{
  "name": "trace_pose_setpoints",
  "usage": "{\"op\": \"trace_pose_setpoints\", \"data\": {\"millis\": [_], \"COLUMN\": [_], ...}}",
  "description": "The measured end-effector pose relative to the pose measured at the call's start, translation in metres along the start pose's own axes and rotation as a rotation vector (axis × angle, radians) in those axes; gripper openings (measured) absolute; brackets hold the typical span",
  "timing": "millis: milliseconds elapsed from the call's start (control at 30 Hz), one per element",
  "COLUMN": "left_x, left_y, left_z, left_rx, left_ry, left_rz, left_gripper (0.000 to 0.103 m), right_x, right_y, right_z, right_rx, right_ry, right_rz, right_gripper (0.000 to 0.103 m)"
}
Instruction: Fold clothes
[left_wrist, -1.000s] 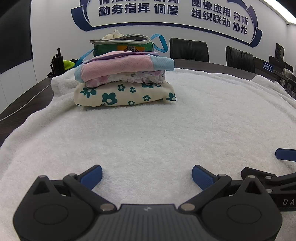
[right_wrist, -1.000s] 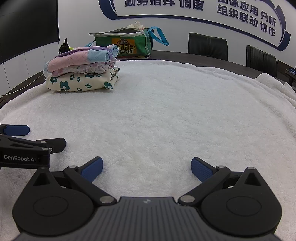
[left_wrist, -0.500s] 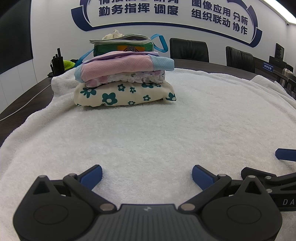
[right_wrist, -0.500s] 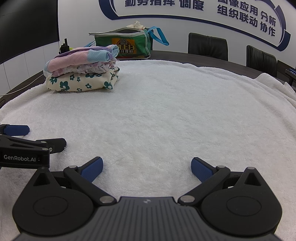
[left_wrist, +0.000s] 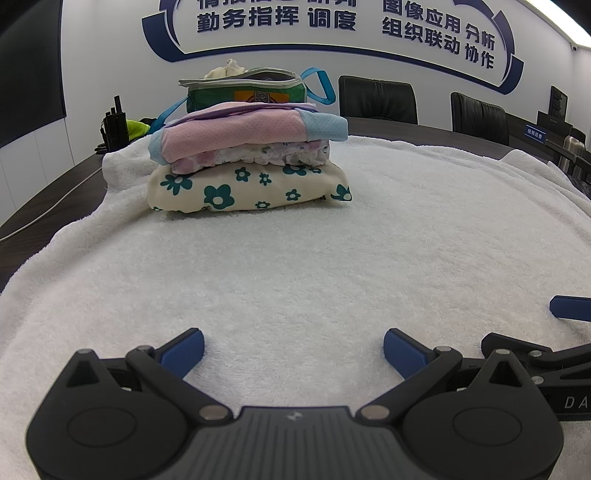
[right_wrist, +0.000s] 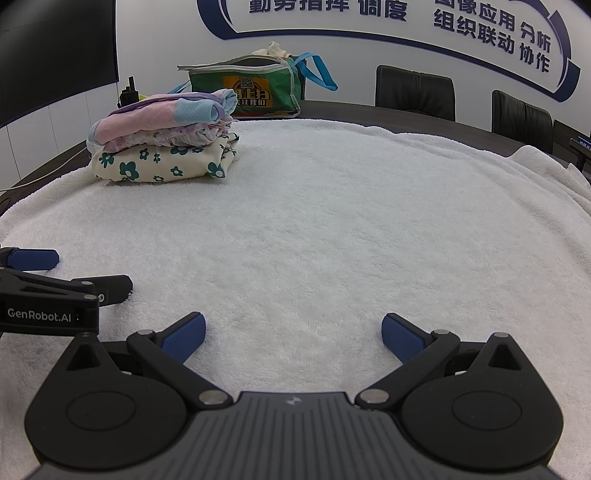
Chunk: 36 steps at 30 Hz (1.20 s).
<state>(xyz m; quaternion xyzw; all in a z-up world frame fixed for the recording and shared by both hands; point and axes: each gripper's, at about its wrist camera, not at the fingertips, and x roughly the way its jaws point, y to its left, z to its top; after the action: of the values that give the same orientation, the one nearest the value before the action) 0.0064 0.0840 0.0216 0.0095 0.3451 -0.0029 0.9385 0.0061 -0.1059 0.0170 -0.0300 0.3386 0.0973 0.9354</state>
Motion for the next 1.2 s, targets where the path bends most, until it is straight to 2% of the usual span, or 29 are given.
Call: {"op": "trace_pose_setpoints", "data": {"millis": [1200], "left_x": [-0.0081], "left_y": [-0.0004], "left_z": [-0.0062], "left_rx": [-0.019], "left_ry": [-0.004], "left_rz": [0.008], "left_gripper": [0.103], "right_x": [-0.0006], "right_y": [-0.0009], "right_z": [-0.0001], "right_rx": [0.005], "right_ry": [-0.001], "right_rz": [-0.001], "right_gripper": [0.103]}}
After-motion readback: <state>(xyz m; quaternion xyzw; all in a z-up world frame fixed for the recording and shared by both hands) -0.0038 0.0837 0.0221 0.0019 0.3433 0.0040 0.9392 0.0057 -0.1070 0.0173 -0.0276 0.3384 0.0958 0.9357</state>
